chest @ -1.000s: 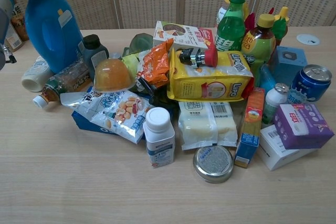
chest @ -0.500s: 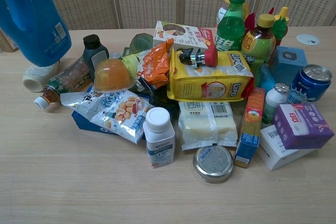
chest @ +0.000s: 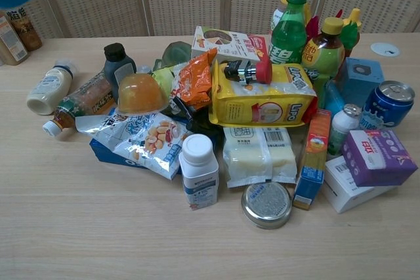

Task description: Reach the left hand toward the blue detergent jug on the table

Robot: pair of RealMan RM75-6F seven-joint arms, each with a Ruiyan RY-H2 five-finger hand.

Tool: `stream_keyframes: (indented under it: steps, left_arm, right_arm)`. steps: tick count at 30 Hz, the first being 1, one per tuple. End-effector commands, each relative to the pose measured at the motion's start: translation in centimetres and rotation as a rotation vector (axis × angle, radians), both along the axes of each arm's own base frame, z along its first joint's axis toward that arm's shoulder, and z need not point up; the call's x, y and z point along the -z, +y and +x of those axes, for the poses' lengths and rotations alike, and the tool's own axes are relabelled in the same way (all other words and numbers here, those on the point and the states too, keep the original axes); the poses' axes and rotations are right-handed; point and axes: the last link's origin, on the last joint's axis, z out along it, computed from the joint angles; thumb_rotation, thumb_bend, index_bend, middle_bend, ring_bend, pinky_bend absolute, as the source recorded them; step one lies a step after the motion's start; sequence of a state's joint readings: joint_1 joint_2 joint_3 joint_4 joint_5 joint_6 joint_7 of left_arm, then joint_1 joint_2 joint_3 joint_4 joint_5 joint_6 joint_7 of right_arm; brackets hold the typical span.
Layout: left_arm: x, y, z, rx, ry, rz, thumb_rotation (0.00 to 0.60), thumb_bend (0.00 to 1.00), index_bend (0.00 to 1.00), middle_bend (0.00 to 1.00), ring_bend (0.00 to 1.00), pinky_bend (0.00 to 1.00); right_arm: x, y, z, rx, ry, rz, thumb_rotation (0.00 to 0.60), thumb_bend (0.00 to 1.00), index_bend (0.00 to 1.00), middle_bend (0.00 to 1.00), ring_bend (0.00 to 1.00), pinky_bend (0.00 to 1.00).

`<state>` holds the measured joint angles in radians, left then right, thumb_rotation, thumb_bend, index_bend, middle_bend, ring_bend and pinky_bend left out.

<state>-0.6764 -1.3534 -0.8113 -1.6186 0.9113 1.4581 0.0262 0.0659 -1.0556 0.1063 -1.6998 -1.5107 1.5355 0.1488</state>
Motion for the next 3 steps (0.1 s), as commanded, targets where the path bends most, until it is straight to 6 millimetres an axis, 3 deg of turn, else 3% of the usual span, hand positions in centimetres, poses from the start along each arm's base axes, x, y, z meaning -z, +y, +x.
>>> stream_keyframes:
  steps: [1, 3]
  left_arm:
    - [-0.68, -0.35, 0.35, -0.005, -0.001, 0.012, 0.600, 0.10, 0.87, 0.77, 0.65, 0.69]
    - [-0.60, -0.39, 0.40, -0.006, -0.007, 0.008, 0.600, 0.10, 0.87, 0.77, 0.65, 0.68]
  right_arm:
    - [-0.05, 0.02, 0.00, -0.001, -0.001, -0.001, 0.600, 0.00, 0.00, 0.00, 0.00, 0.00]
    - [-0.09, 0.04, 0.00, -0.001, -0.003, -0.002, 0.600, 0.00, 0.00, 0.00, 0.00, 0.00]
